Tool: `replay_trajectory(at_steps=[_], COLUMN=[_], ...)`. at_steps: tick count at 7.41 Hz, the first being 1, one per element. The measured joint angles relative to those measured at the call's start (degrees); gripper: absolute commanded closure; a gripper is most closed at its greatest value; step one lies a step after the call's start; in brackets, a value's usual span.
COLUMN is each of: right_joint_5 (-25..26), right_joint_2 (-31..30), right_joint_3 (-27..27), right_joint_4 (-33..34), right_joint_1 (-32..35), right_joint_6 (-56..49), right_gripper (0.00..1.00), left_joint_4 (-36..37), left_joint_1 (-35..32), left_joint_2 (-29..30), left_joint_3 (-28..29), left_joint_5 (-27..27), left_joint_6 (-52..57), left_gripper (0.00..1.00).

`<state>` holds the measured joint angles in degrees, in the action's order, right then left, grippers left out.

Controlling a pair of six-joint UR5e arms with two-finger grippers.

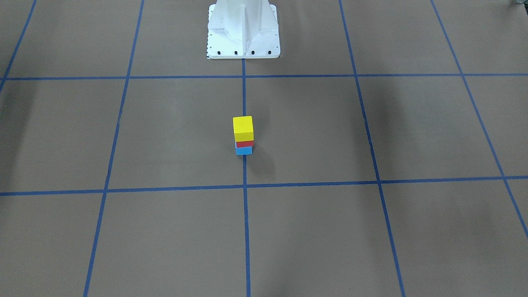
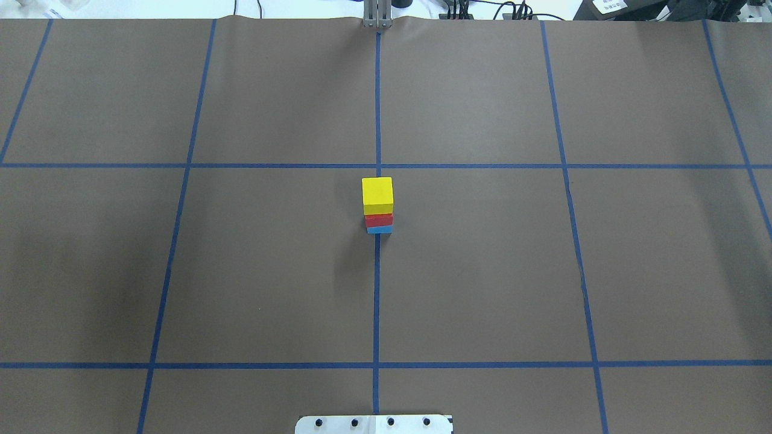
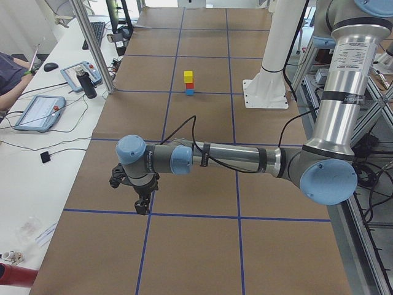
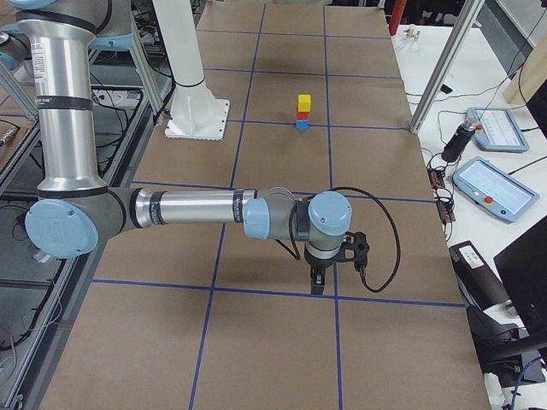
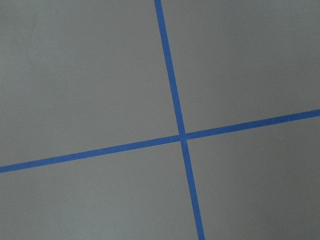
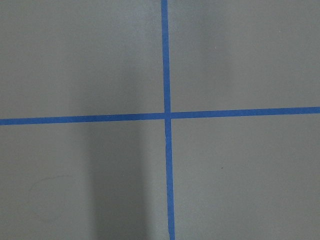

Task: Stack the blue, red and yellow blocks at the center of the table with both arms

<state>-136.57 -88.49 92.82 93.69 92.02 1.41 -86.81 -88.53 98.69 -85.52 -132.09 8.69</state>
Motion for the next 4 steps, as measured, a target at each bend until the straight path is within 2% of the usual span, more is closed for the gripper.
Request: replay_trajectory(at_steps=[4], right_joint_5=[-0.09], right_joint_2=[0.12], right_joint_3=[0.07], right_joint_4=[0.00], right_joint_1=[0.00], right_joint_6=[0.00], right_gripper=[0.01], left_joint_4=[-0.11], left_joint_1=[-0.49], left_joint_2=[-2.45], left_joint_3=[-0.58], left_joint_5=[-0.19], left_joint_6=[0.27], left_gripper=[0.00])
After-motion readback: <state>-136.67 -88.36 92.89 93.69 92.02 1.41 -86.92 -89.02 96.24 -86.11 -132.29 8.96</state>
